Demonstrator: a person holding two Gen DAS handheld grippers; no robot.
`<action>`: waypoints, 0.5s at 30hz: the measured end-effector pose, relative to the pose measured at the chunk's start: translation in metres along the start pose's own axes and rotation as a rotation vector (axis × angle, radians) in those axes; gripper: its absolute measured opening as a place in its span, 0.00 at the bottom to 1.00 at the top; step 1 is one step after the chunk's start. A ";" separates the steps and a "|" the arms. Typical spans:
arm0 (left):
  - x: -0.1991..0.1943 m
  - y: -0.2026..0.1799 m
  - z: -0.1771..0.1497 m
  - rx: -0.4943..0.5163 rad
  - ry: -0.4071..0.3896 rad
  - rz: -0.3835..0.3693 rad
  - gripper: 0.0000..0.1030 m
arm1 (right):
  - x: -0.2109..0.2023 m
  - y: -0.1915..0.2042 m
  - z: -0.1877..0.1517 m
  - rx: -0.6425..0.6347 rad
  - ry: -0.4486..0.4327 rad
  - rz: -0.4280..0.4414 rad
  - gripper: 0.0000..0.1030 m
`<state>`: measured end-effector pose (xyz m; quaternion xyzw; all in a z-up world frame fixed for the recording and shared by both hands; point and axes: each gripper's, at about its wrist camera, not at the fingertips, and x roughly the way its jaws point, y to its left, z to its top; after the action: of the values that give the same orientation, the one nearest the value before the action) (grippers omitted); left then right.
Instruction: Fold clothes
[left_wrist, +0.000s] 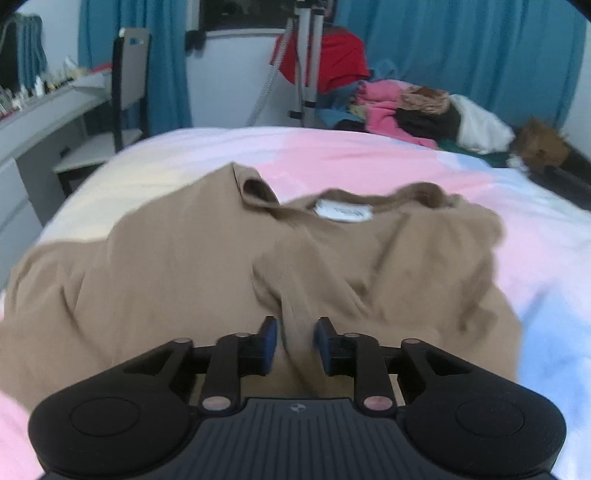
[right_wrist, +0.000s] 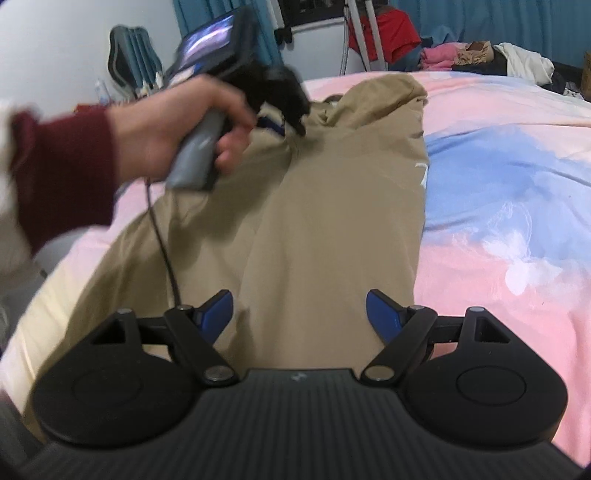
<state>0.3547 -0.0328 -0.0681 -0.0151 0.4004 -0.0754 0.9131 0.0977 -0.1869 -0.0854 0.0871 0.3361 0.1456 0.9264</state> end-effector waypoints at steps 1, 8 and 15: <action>-0.011 0.004 -0.008 -0.013 0.004 -0.037 0.33 | -0.001 -0.001 0.002 0.009 -0.012 -0.002 0.78; -0.116 0.023 -0.108 -0.097 0.080 -0.225 0.53 | -0.021 -0.020 0.013 0.140 -0.117 -0.026 0.78; -0.195 0.010 -0.218 -0.057 0.167 -0.262 0.55 | -0.039 -0.028 0.014 0.175 -0.170 -0.076 0.78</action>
<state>0.0657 0.0139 -0.0745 -0.0867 0.4715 -0.1834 0.8582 0.0844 -0.2275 -0.0584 0.1670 0.2710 0.0727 0.9452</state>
